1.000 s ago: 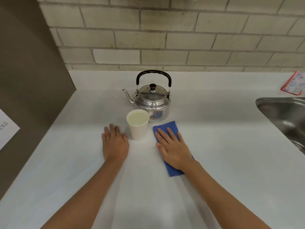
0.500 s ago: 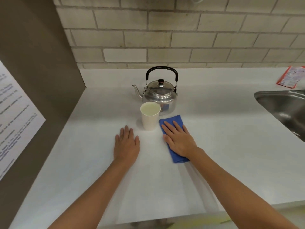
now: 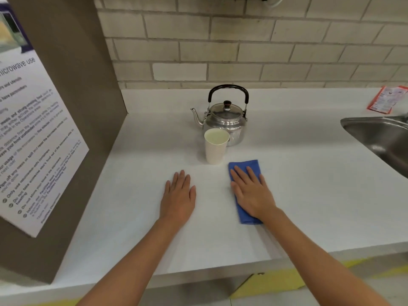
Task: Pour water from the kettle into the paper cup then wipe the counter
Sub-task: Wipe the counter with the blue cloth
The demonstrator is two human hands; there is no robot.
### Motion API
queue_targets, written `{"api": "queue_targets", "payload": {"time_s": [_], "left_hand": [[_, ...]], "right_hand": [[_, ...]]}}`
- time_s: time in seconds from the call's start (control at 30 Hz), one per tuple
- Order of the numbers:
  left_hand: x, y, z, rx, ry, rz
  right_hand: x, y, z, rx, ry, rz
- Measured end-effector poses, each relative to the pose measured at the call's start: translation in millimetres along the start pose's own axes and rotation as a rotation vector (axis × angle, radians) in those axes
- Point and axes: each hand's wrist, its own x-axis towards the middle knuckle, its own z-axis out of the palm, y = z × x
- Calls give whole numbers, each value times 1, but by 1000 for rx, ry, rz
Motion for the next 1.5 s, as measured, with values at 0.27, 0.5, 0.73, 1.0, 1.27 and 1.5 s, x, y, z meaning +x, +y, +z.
{"api": "queue_targets", "payload": {"time_s": [0.27, 0.5, 0.73, 1.0, 1.27, 1.5], "left_hand": [[-5, 0, 1, -39, 51, 1], [-4, -1, -8, -366, 9, -36], [-7, 0, -32, -830, 139, -265], [-20, 59, 8, -152, 29, -82], [-5, 24, 13, 93, 28, -105], [56, 1, -12, 96, 19, -158]], "right_hand": [[-31, 1, 2, -6, -3, -212], [-28, -16, 7, 38, 41, 126], [-25, -115, 27, 132, -19, -103], [-8, -18, -12, 159, 86, 193], [4, -8, 3, 71, 74, 116], [6, -5, 7, 54, 77, 117]]}}
